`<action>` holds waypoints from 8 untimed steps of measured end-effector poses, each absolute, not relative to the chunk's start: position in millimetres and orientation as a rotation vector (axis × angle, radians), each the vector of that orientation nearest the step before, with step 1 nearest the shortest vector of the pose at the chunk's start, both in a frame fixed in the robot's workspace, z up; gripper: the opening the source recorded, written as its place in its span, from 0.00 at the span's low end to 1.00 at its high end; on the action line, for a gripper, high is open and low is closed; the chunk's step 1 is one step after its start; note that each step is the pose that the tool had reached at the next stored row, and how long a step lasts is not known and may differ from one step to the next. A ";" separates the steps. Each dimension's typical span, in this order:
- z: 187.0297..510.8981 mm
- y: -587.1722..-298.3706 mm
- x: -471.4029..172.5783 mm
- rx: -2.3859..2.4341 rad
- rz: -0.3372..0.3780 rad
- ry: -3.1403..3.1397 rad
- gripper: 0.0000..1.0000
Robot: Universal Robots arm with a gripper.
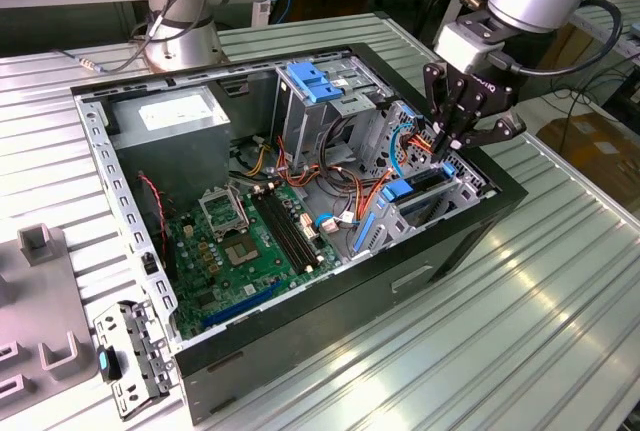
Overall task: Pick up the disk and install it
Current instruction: 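Insert the first disk wire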
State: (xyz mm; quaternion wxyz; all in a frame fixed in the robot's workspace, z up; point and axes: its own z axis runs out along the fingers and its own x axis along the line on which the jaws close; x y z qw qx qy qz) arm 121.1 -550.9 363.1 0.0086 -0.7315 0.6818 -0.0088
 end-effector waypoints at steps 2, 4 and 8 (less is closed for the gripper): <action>363.1 -550.9 121.0 -2.286 -0.027 2.130 0.16; 363.1 -550.8 121.0 -2.286 -0.027 2.130 0.16; 363.0 -550.9 120.9 -2.285 -0.028 2.131 0.16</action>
